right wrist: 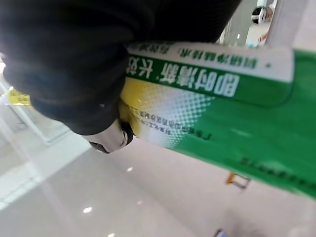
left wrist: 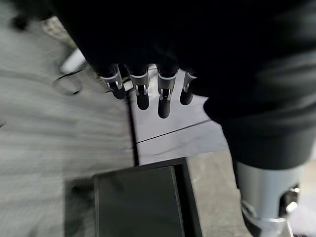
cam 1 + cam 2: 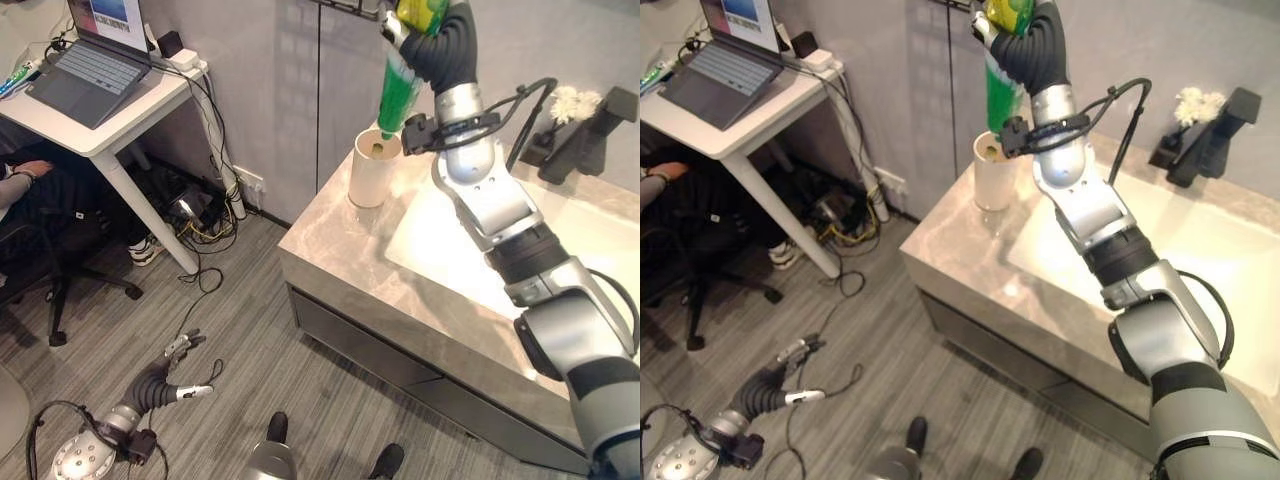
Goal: Put brush and paste in cup on sink, flatten towel.
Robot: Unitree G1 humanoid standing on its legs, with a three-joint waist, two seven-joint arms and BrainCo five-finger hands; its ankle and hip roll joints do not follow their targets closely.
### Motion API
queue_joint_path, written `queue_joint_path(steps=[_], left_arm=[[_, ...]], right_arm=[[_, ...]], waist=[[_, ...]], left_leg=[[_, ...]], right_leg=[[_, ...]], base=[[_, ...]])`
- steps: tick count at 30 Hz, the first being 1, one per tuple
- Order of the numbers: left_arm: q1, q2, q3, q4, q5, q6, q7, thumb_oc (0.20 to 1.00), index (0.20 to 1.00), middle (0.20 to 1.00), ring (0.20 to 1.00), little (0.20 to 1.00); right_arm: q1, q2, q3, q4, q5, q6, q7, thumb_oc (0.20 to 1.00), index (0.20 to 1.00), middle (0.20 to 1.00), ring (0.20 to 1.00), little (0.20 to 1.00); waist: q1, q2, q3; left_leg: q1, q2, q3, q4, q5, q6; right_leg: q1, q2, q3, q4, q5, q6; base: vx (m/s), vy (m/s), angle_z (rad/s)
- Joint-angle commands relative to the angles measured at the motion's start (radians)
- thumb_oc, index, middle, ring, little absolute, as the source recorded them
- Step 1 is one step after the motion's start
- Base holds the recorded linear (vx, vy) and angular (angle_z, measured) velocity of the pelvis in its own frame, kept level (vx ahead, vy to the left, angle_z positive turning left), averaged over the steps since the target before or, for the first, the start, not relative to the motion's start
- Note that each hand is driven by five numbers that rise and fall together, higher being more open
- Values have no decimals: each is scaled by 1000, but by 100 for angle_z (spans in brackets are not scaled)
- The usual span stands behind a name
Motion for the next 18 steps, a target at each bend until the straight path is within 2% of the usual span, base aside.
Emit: queue_joint_path(steps=[1, 12, 18], left_arm=[[-44, 50, -71, -35, -32, -10, -36, 1000, 1000, 1000, 1000, 1000], [-70, 31, -90, -8, 3, -6, -34, 1000, 1000, 1000, 1000, 1000], [-106, 1, -121, 91, 57, -7, -27, 1000, 1000, 1000, 1000, 1000]], right_arm=[[-161, -59, -29, -3, 10, -42, -41, 200, 200, 200, 200, 200], [-173, -39, -54, 26, 43, -51, -59, 200, 200, 200, 200, 200], [-181, -25, -52, 36, 48, -51, -55, 200, 200, 200, 200, 200]], waist=[[24, -8, -11], [35, -3, -7], [42, -3, -3]], left_leg=[[-92, -27, -74, 7, 60, 13], [-120, -38, -89, 7, 61, 14], [-125, -40, -91, 7, 60, 14]], right_leg=[[101, -74, -11, 3, 27, 84], [84, -78, -17, 3, 24, 87], [81, -81, -21, 3, 24, 87]], base=[[34, 10, 2], [16, 4, 6], [0, 0, 0]])
